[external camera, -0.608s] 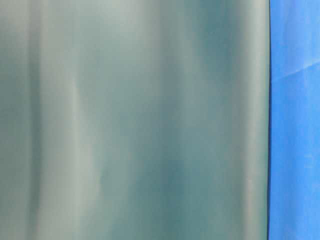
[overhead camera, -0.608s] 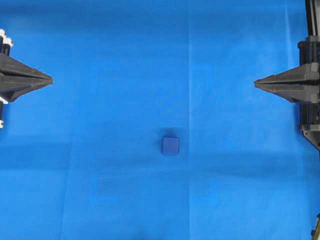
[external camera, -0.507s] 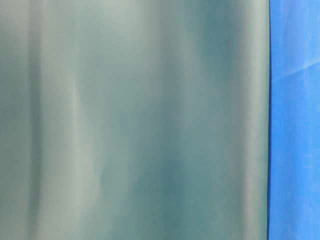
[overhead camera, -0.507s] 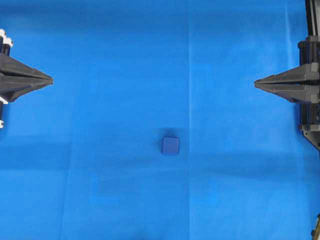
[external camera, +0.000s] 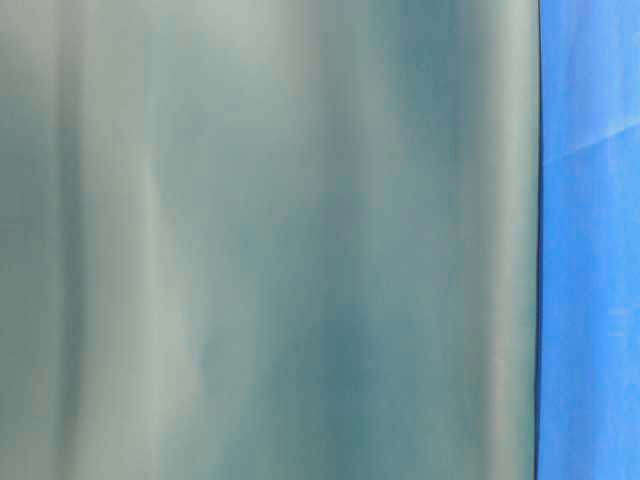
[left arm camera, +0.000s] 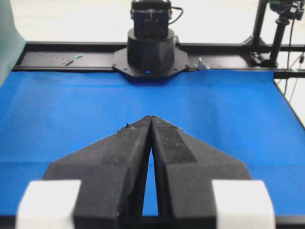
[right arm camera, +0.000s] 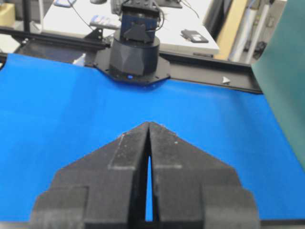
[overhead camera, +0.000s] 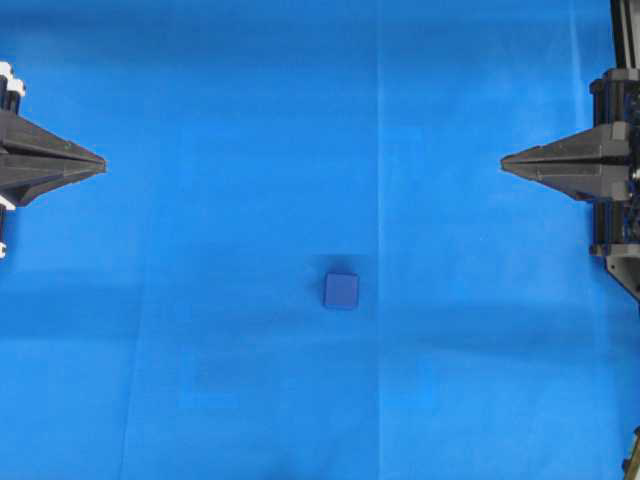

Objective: Handover the blue block to the right arm after grasping it with the left arm, then place it in the designated position.
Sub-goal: 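Open the left gripper and start moving it toward the blue cube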

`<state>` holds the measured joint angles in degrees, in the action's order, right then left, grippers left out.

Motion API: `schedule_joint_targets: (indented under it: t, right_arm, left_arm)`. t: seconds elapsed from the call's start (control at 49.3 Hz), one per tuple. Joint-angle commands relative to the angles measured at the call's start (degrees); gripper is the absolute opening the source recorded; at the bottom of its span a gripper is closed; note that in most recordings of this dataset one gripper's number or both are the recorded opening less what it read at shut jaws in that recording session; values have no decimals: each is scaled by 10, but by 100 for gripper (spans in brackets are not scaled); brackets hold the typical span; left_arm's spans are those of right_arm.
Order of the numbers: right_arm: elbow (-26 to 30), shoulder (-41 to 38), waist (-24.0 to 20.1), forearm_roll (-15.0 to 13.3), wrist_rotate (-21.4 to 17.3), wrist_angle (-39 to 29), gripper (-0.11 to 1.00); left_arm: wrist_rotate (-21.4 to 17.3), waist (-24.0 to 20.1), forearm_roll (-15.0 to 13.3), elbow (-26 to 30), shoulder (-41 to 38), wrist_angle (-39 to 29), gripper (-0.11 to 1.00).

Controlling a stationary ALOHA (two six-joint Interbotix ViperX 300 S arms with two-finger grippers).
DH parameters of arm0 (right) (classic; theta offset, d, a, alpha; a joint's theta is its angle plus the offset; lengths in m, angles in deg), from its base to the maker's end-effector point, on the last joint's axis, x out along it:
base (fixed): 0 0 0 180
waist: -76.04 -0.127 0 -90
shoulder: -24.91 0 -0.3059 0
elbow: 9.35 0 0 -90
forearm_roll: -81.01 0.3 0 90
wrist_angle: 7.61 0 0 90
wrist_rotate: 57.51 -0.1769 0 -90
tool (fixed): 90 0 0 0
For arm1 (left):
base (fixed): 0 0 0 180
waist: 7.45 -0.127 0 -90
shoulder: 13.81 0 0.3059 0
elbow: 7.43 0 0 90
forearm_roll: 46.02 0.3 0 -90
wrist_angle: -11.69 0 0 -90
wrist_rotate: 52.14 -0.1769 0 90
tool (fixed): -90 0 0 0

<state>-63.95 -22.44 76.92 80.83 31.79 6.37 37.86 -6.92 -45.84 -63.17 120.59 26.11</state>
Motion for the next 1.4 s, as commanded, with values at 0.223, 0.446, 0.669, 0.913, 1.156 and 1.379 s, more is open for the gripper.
schedule_joint_targets:
  t: [0.223,0.446,0.669,0.913,1.156,1.379]
  right_arm:
    - [15,-8,2,3,-25,-3,48]
    - [16,-10,3,2,-27,-5,98]
    - [16,-10,3,3,-27,-5,99]
    - [16,-10,3,3,-27,-4,99]
    - [17,-10,3,3,-27,-3,99]
    - [17,-12,3,2,-27,1,99]
  left_arm:
    - [4,2,1,7,0,4,59]
    - [4,2,2,7,1,4,92]
    - [6,2,1,7,0,2,92]
    - [6,2,1,8,-1,2,92]
    - [10,18,1,18,-41,44,92]
    - [11,22,1,46,-134,93,92]
